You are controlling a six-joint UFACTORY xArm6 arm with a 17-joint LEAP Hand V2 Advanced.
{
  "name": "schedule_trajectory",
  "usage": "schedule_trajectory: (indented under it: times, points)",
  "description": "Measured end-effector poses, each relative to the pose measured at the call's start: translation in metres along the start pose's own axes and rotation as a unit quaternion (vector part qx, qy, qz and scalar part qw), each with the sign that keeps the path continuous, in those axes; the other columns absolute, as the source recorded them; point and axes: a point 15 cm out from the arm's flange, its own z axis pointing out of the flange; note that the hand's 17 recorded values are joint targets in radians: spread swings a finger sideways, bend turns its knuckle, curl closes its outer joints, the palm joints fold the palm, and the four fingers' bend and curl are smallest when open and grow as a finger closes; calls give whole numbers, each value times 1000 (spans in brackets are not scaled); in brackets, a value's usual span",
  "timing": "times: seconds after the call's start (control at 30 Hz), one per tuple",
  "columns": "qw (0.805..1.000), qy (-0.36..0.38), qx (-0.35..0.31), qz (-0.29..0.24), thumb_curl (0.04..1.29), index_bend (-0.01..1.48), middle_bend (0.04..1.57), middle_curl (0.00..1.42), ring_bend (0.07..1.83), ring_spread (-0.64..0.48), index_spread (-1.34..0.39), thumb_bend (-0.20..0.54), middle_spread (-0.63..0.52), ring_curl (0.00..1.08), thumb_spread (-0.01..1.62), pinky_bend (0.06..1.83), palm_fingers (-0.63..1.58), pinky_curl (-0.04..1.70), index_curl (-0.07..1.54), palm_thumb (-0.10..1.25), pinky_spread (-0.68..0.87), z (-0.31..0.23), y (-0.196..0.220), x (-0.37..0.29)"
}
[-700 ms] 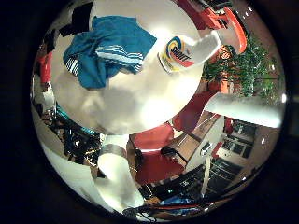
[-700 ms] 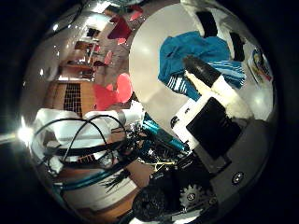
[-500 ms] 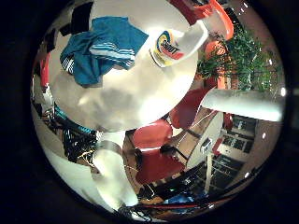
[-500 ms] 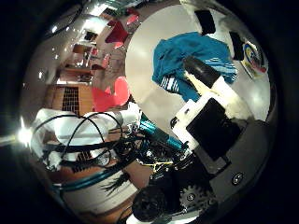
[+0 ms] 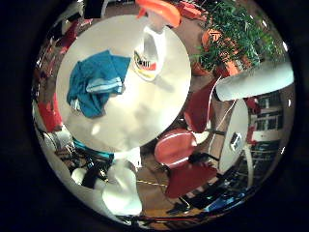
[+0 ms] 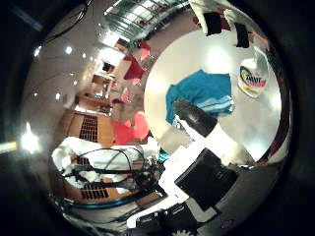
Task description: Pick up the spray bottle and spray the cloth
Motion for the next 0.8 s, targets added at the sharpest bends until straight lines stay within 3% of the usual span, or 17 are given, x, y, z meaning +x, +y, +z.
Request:
schedule_trajectory:
  times: [0.13,0.5,0.63,0.8]
  points:
    - [998,-26,56,33,378,171,502,597,650,-45,-294,-27,-117,432,1114,280,348,965,511,628,103,-14,-13,22]
    - [975,-112,131,139,335,163,467,544,638,29,-204,-23,-34,403,1096,333,277,857,395,601,231,-28,-9,85]
    - [960,-153,171,161,331,151,465,528,674,26,-184,-21,-26,404,1091,373,248,823,352,605,237,-24,-3,112]
    - [923,-217,229,221,330,156,478,518,712,20,-166,-24,-4,408,1077,400,227,785,325,611,249,4,21,148]
